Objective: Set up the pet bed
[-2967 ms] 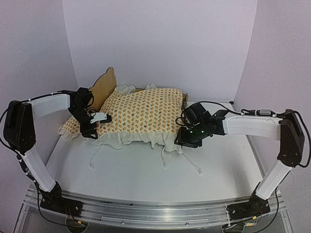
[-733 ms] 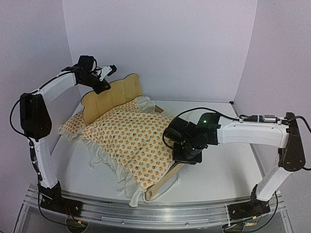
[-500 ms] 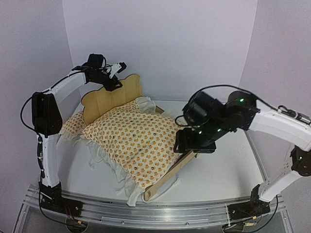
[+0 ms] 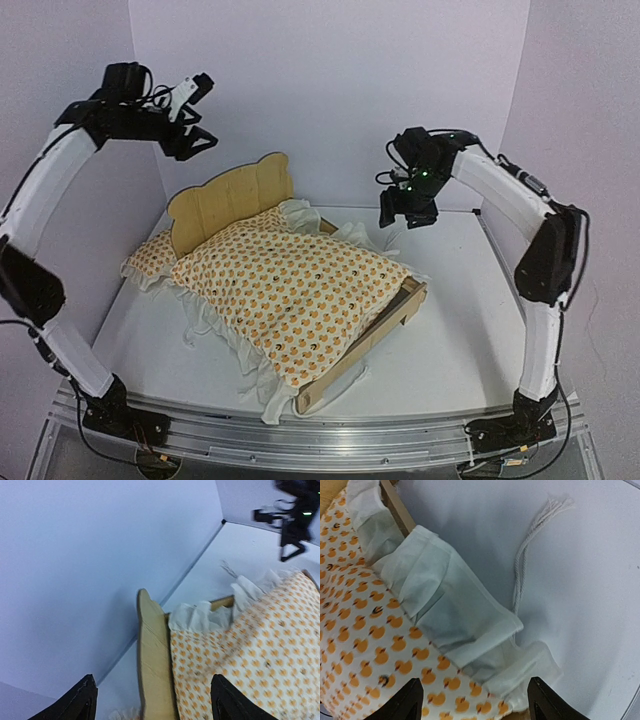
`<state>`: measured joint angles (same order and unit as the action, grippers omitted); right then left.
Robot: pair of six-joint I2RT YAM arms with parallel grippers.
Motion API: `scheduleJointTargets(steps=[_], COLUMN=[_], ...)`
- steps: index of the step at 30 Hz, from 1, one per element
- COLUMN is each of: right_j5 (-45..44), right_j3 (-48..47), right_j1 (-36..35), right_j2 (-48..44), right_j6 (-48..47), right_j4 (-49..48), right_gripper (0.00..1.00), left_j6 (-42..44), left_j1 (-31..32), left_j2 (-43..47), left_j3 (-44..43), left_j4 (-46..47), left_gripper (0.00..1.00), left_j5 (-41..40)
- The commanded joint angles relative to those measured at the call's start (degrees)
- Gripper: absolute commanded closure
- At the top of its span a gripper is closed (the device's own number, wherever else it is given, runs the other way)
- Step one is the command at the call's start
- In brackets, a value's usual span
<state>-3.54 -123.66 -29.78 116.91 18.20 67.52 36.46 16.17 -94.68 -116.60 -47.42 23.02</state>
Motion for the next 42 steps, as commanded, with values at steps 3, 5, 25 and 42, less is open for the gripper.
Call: scheduleJointTargets(steps=[3, 5, 25, 42], right_j5=[14.2, 13.6, 23.6, 9.9], right_j3=[-15.8, -19.6, 16.9, 45.5], right_j1=[1.9, 2.2, 2.7, -10.9], right_j2=[16.9, 21.2, 9.0, -15.8], right_j6=[-10.8, -8.7, -4.2, 17.9], right_j4=[-2.2, -2.3, -17.1, -29.0], right_gripper=[0.26, 0.26, 0.58, 0.58], left_j6=[11.1, 12.5, -0.9, -6.4], left_j1=[-1.7, -2.8, -5.4, 4.0], left_j2=[20.6, 23.3, 0.9, -26.9], left_j3=[27.9, 38.8, 56.5, 22.9], left_j4=[-22.8, -24.1, 15.7, 18.6], left_gripper=[0.28, 0.35, 0.36, 0.35], left_j5=[6.5, 4.7, -2.6, 2.5])
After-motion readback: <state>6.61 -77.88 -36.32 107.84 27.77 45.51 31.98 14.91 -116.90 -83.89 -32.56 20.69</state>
